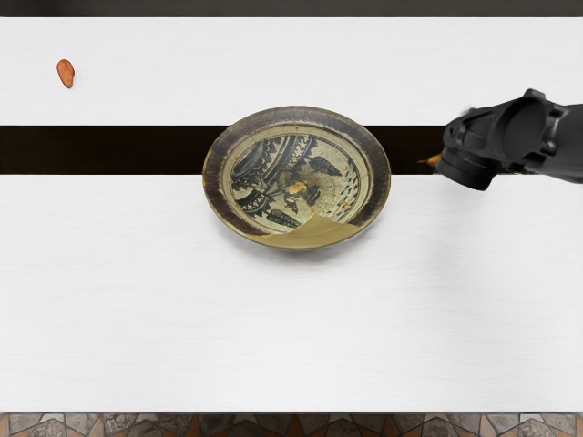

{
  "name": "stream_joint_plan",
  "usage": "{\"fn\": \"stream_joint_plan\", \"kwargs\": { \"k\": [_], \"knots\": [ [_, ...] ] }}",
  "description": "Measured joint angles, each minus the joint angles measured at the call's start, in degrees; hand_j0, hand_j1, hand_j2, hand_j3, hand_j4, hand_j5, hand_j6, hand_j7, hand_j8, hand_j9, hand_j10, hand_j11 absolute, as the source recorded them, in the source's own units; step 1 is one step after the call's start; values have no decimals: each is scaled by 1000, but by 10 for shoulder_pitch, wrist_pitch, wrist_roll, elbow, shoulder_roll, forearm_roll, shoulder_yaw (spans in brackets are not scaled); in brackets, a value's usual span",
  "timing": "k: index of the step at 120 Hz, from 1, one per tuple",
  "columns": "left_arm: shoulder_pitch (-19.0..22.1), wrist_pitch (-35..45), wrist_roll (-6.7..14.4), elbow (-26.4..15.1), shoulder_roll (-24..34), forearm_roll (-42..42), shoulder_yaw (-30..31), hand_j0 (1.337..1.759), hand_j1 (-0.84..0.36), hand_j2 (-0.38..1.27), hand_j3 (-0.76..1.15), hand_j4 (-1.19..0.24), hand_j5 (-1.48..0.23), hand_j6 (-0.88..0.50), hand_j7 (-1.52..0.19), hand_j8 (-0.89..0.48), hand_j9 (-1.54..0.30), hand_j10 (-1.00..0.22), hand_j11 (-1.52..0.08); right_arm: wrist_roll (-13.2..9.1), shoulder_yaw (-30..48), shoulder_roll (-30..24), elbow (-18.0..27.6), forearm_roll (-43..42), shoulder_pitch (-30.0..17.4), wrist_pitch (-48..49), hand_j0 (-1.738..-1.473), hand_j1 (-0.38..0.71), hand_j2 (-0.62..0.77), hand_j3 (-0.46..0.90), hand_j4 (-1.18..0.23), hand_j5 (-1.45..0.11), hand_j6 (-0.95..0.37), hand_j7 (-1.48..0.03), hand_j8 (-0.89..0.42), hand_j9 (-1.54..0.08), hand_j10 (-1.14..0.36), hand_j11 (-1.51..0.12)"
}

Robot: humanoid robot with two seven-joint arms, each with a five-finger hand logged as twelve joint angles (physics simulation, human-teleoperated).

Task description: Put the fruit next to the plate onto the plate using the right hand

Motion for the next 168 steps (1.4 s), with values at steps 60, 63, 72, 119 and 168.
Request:
{"fn": "stream_joint_plan", "kwargs": {
  "k": [60, 63, 72, 119, 168],
  "knots": [
    [26, 0, 0, 0, 0, 0, -2, 1658, 349, 0, 0, 0, 0, -1, 0, -1, 0, 0, 0, 0, -2, -29, 169, 41, 151, -42, -1658, 373, 505, 1, -701, -1065, -450, -995, -396, -1043, -602, -1055],
    [26, 0, 0, 0, 0, 0, -2, 1658, 349, 0, 0, 0, 0, -1, 0, -1, 0, 0, 0, 0, -1, -29, 174, 44, 156, -44, -1658, 374, 506, 1, -704, -1065, -450, -995, -397, -1044, -601, -1056],
    [26, 0, 0, 0, 0, 0, -2, 1658, 349, 0, 0, 0, 0, -1, 0, -1, 0, 0, 0, 0, 1, -26, 184, 54, 169, -46, -1658, 369, 499, 1, -709, -1064, -456, -996, -397, -1044, -602, -1054],
    [26, 0, 0, 0, 0, 0, -3, 1658, 349, 0, 0, 0, 0, -1, 0, -1, 0, 0, 0, 0, 17, 51, 220, 152, 266, -45, -1658, 400, 552, 1, -718, -1056, -452, -991, -387, -1030, -606, -1042],
    [26, 0, 0, 0, 0, 0, -3, 1658, 349, 0, 0, 0, 0, -1, 0, -1, 0, 0, 0, 0, 45, 83, 221, 226, 327, -45, -1658, 392, 557, 0, -729, -1026, -487, -981, -421, -1006, -715, -1010]
  ]
}}
